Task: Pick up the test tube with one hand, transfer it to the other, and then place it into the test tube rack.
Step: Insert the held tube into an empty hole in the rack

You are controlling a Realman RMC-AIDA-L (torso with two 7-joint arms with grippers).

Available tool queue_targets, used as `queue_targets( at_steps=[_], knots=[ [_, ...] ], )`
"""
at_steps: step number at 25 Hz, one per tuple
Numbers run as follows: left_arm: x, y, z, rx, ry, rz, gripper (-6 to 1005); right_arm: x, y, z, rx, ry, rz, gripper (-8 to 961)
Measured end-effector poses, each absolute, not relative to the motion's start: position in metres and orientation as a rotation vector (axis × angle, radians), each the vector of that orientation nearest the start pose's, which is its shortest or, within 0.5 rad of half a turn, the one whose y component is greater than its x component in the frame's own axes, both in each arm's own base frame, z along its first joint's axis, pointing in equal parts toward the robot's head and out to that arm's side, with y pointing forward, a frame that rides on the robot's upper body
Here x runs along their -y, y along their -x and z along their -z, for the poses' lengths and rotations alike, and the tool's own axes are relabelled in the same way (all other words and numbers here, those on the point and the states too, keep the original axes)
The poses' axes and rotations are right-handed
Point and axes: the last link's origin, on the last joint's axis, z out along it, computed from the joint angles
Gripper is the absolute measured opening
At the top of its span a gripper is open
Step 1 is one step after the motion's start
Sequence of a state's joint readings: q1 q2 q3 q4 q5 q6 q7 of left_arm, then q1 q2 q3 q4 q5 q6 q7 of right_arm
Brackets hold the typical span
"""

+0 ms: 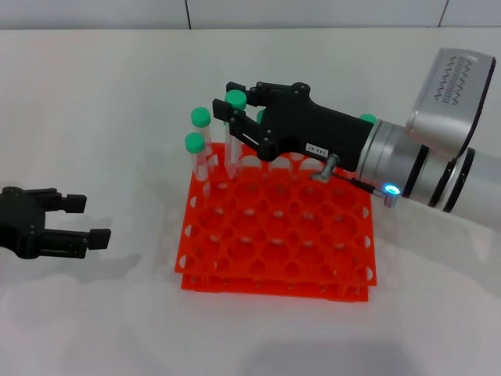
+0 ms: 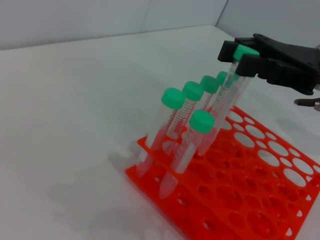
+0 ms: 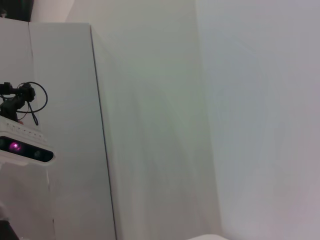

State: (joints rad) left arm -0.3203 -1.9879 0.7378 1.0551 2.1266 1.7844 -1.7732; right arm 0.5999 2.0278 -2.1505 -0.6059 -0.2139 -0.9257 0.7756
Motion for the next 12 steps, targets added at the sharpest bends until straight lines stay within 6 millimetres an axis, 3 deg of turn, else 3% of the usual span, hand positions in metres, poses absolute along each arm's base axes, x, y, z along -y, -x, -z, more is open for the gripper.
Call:
queue_targets(
  at_steps=[12],
  knots=[
    [-0.2801,0.3048,-0.0806,0.967,2.731,0.34,891,-0.35,-0.1511,0.0997,-0.353,2.494,-1.03,265]
  ],
)
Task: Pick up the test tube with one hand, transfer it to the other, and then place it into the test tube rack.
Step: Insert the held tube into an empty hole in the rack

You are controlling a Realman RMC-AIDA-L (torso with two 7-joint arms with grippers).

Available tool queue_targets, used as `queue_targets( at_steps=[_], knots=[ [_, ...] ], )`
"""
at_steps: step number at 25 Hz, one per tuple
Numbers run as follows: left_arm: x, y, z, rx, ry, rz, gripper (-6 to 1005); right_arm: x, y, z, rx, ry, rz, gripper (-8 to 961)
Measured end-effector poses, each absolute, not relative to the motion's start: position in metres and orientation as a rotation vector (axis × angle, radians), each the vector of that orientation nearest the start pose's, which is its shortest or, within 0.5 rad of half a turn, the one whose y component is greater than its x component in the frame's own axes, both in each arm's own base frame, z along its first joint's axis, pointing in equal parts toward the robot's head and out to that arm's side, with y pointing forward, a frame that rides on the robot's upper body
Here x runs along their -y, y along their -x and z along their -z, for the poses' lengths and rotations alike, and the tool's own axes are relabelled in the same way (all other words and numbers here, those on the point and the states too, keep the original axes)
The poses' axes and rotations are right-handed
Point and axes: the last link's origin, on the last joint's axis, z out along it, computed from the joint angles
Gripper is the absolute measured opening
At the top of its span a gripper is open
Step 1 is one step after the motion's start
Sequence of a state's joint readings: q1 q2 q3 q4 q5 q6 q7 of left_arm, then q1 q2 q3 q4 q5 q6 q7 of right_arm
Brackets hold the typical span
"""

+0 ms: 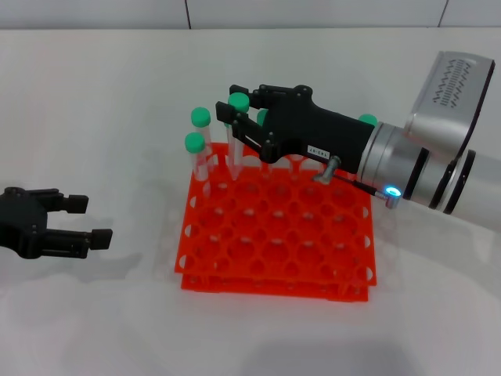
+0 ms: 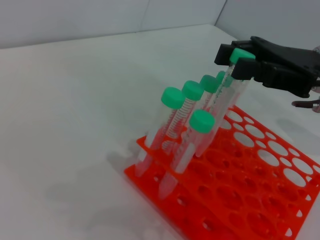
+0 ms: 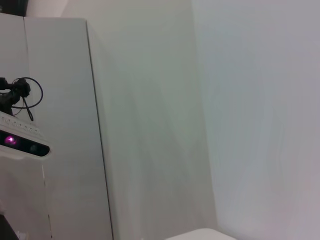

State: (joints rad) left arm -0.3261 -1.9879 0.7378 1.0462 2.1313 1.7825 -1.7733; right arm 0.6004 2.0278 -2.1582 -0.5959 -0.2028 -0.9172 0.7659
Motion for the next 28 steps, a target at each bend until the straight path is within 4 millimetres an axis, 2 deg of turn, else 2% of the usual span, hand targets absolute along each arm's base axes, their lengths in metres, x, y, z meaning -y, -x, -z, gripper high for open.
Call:
queue_targets(
  at_steps=[28],
  knots=[
    [-0.2806,0.3049,-0.0805,0.967,2.728,0.342,892,-0.3471,-0.1555,0.1021,-0.354,2.499,-1.01,265]
  ],
)
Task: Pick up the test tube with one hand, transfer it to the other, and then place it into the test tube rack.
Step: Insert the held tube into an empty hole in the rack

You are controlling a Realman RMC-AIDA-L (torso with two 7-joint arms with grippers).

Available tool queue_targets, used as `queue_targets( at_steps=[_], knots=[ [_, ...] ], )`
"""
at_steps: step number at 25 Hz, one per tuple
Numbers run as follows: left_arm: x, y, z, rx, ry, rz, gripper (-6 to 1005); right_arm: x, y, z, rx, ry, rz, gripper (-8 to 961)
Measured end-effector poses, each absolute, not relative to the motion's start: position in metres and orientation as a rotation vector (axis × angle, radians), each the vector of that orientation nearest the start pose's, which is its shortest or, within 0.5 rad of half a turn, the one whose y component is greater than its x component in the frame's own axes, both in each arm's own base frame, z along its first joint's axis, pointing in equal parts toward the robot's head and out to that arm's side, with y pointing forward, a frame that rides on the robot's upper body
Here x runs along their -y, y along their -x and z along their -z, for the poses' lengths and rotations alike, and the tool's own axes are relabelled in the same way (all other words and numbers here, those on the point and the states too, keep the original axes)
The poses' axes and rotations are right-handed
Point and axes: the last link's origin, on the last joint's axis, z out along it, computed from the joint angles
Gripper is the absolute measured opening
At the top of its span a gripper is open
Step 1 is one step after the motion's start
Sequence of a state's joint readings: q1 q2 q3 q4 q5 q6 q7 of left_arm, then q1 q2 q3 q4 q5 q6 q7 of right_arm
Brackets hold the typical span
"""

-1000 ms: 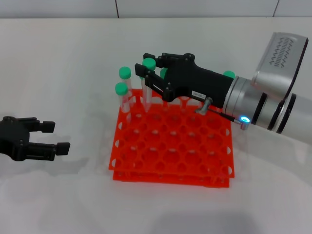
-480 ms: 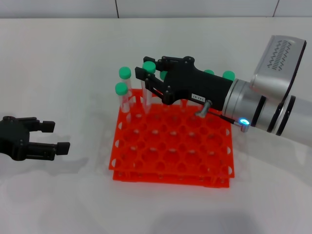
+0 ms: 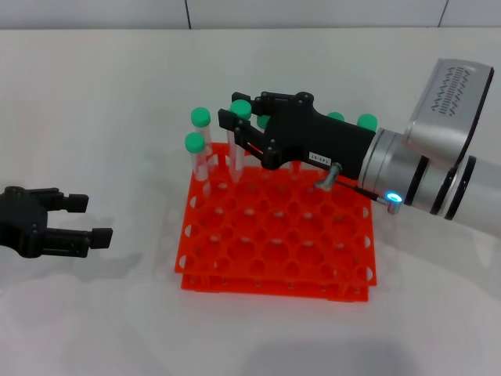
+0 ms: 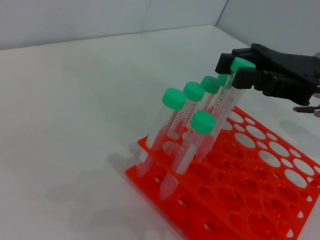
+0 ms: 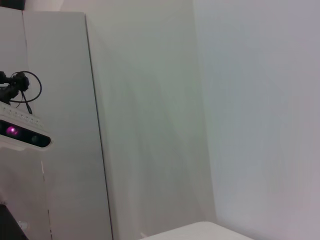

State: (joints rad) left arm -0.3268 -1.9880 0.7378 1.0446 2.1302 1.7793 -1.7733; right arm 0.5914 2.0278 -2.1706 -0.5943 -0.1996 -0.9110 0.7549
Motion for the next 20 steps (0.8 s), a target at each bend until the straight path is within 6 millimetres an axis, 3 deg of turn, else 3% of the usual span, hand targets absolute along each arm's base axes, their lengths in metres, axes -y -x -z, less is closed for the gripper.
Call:
queue_targets(
  at_steps=[20],
  knots=[
    [-0.2825,0.3038,-0.0807,0.951,2.728,0.343,890,-0.342,-0.1574,0.1073,-0.346,2.529,-0.988,265]
  ],
)
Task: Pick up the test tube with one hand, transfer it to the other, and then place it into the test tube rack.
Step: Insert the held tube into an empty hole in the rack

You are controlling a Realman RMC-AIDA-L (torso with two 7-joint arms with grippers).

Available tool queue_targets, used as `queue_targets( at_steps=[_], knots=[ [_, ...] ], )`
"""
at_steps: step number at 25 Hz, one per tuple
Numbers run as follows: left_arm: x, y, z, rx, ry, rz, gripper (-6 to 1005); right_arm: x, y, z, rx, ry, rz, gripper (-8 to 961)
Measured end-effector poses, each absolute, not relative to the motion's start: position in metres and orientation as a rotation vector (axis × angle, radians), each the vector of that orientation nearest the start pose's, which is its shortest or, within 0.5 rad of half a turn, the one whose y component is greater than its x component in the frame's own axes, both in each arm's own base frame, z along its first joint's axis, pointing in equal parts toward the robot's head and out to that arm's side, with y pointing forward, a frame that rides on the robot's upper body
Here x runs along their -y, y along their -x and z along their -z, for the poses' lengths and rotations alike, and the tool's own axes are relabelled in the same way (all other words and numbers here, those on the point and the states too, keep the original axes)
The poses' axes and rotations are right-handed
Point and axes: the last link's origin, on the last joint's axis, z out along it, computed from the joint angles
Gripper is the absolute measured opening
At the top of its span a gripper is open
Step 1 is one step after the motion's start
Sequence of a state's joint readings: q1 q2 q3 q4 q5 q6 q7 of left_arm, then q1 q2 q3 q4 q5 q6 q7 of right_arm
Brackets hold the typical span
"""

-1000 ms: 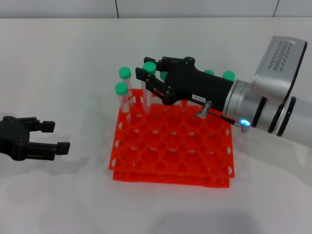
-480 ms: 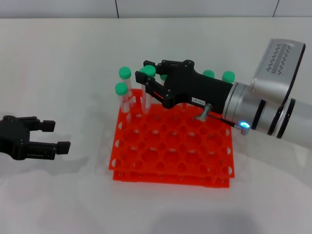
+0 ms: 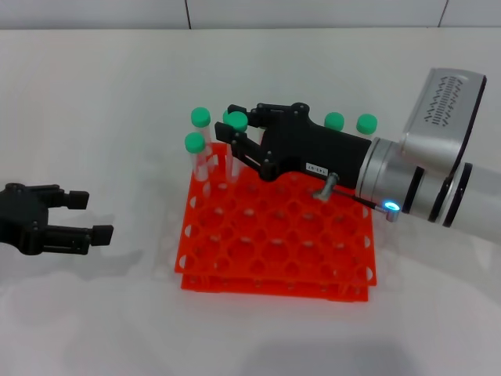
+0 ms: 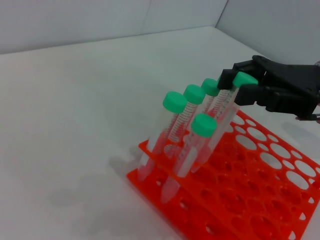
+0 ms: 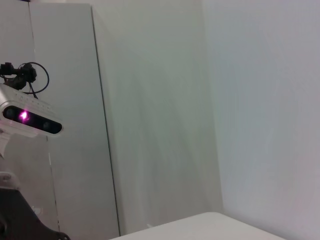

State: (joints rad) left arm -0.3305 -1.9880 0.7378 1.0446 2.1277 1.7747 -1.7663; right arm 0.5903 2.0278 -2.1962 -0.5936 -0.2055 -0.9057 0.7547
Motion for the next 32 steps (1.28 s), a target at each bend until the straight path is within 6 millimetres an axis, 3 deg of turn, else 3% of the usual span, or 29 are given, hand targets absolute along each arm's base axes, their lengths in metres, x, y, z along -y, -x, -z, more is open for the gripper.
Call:
queue_targets(
  at_steps=[32],
  knots=[
    [-0.2825,0.3047,-0.0767,0.94,2.743,0.355,891,-0.343,-0.158,0.1163,-0.355,2.561,-0.913,265]
  ],
)
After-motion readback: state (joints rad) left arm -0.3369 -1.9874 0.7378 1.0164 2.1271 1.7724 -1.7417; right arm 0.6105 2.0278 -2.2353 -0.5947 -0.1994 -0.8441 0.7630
